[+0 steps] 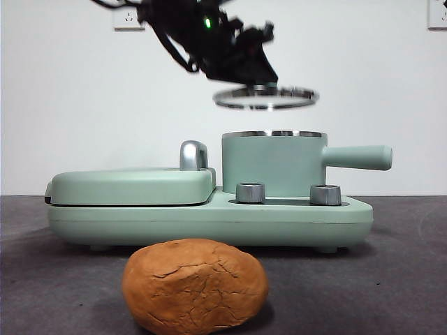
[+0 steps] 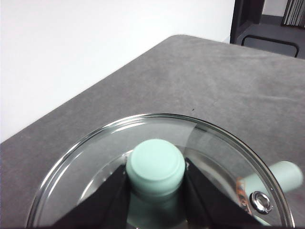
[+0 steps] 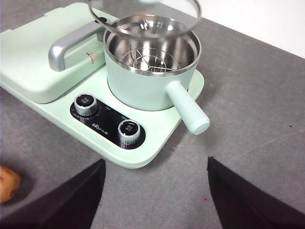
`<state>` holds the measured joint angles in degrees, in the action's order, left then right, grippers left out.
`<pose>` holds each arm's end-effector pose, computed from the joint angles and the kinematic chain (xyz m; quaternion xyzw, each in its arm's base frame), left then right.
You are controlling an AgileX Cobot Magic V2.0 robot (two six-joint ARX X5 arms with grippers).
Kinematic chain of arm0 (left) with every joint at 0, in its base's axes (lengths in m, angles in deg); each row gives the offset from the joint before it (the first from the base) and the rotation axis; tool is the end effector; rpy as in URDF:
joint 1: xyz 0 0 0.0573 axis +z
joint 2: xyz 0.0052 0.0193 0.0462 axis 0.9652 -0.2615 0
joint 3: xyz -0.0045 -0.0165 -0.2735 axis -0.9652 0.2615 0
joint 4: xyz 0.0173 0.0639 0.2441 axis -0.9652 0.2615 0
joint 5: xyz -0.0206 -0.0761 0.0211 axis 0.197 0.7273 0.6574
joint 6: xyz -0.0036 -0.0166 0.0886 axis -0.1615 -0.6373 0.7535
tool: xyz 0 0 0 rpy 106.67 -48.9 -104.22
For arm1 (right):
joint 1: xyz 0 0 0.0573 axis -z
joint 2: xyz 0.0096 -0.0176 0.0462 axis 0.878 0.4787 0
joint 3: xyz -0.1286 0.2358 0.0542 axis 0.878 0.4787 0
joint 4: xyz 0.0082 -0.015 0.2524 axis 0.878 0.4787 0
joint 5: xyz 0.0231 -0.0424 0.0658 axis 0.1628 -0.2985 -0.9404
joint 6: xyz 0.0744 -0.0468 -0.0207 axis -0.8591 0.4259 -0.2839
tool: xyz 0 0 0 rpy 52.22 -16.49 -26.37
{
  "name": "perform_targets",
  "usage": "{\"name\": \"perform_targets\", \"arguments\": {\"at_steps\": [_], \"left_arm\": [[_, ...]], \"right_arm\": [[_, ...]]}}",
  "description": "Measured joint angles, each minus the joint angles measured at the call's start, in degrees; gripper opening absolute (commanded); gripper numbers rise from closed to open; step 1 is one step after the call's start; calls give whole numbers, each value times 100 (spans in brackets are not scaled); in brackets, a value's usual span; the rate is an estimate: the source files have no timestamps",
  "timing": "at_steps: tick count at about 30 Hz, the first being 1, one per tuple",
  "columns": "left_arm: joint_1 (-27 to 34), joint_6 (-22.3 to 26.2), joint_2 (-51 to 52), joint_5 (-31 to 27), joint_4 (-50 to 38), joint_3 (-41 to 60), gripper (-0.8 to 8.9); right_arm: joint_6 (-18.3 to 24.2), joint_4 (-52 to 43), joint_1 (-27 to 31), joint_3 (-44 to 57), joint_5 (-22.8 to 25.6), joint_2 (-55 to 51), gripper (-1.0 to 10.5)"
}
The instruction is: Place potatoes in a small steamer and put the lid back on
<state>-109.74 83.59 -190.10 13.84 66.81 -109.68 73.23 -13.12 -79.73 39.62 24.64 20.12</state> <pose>0.3777 -0.2872 0.3054 0.1108 0.0979 -0.4247 0.8932 0.1315 0.0560 0.2940 -0.0997 0.2103 0.2466 0.9408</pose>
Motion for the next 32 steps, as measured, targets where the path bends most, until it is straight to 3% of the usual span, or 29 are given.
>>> {"name": "perform_targets", "arguments": {"at_steps": [10,21,32], "left_arm": [[0,-22,872,-2,1733,0,15],[24,-133,1945,-107,2057,380,16],[374,-264,3163,-323,2151,1908,15]], "right_arm": [[-2,2,0,0,-11,0,339],[2,24,-367,0,-20,28,339],[168,20,-1185,0,-85,728,346]]}}
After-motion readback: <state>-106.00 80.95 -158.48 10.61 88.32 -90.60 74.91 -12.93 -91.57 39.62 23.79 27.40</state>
